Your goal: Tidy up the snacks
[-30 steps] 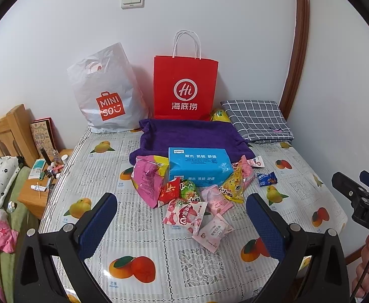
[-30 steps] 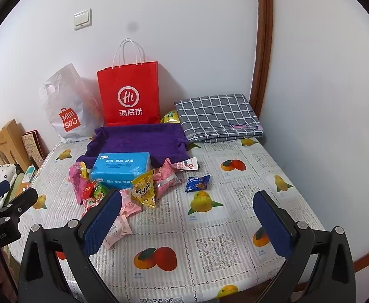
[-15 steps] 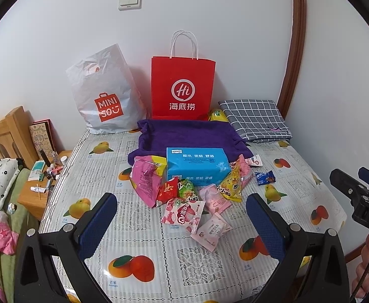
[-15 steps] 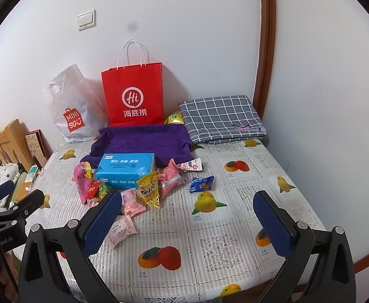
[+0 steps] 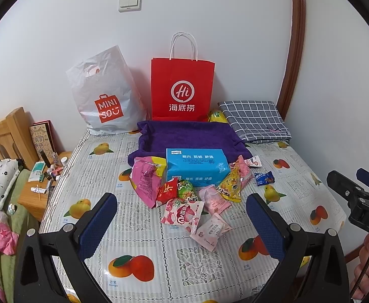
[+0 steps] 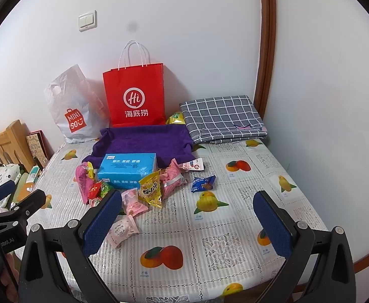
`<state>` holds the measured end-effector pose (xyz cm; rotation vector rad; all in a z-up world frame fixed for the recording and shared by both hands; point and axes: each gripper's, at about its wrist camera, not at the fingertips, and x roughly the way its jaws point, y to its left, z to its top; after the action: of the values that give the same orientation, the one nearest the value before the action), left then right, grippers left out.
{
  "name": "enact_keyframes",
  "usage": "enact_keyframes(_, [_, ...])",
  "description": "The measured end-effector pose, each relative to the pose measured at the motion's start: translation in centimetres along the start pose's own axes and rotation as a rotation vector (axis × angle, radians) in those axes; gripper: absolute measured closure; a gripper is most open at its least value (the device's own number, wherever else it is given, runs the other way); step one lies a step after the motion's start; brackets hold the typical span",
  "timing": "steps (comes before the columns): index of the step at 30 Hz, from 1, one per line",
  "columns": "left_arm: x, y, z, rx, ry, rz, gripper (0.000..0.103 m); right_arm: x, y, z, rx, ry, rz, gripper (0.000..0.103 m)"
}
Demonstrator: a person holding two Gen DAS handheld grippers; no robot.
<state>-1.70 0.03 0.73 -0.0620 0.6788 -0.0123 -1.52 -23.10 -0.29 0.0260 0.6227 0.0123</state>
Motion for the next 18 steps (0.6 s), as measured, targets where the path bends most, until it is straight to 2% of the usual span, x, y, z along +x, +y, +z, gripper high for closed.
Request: enact_keyframes(18, [-0.27,-0.12,0.07,0.009,-0.005,0.004,0.000,0.13,0.53,-0.16,-0.007,0.002,0.009,0.001])
